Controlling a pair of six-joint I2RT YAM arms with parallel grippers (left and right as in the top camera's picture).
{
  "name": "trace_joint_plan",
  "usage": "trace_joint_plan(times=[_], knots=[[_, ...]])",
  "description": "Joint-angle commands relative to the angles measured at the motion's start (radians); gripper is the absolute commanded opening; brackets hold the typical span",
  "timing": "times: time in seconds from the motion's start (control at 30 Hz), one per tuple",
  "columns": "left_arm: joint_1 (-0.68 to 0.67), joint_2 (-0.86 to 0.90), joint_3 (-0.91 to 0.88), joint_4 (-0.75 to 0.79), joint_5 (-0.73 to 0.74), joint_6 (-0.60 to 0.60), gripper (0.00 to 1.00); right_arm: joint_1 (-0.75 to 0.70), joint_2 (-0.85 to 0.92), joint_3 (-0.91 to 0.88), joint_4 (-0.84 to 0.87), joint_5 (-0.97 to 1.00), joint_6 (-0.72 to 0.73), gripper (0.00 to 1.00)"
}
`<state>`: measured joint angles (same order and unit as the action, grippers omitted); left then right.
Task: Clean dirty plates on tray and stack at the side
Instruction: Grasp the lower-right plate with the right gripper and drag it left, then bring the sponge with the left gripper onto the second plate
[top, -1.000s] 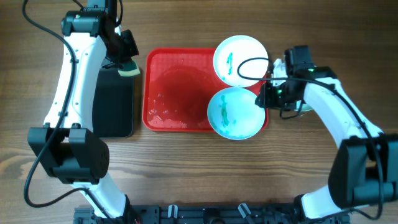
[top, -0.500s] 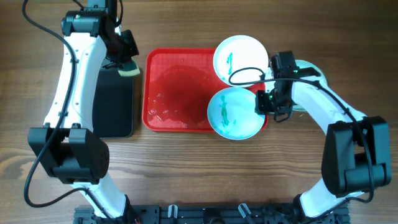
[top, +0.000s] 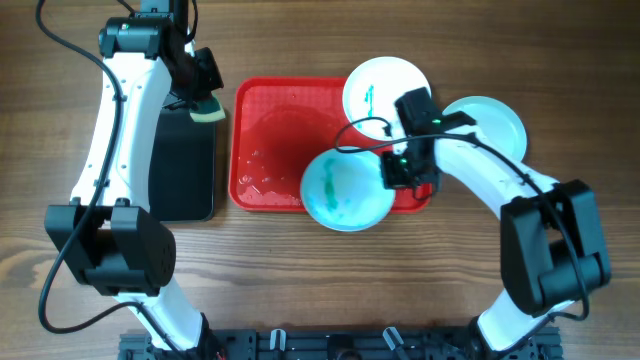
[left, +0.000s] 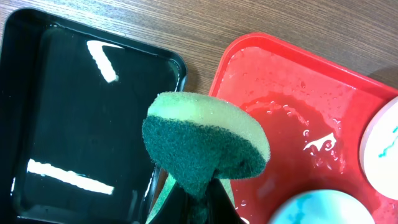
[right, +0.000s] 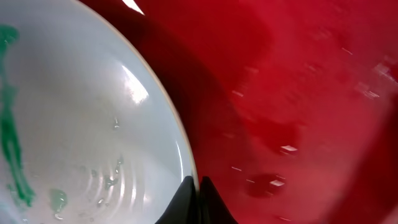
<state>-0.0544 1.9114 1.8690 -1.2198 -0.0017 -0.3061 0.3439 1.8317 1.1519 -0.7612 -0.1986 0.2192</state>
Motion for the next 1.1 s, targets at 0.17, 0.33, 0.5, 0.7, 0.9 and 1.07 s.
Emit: trace_joint_plan(times=[0.17, 0.33, 0.5, 0.7, 0.9, 1.07], knots=[[-0.001, 0.006, -0.005, 0.003, 0.012, -0.017, 0.04, 0.180, 0.027, 0.127, 0.207, 0.163, 0.364, 0.04], [-0.006, 0.006, -0.005, 0.003, 0.013, -0.017, 0.04, 0.193, 0.103, 0.127, 0.245, 0.165, 0.391, 0.04], [-0.049, 0.019, -0.011, -0.008, 0.013, -0.017, 0.04, 0.192, 0.149, 0.127, 0.302, 0.111, 0.410, 0.04], [-0.150, 0.023, -0.185, 0.094, 0.014, -0.016, 0.04, 0.182, 0.169, 0.127, 0.317, 0.055, 0.381, 0.04], [-0.225, 0.023, -0.397, 0.319, 0.129, 0.086, 0.04, 0.171, 0.169, 0.127, 0.323, 0.019, 0.357, 0.04], [-0.237, 0.058, -0.495, 0.459, 0.129, 0.090, 0.04, 0.171, 0.169, 0.127, 0.323, 0.014, 0.356, 0.04]])
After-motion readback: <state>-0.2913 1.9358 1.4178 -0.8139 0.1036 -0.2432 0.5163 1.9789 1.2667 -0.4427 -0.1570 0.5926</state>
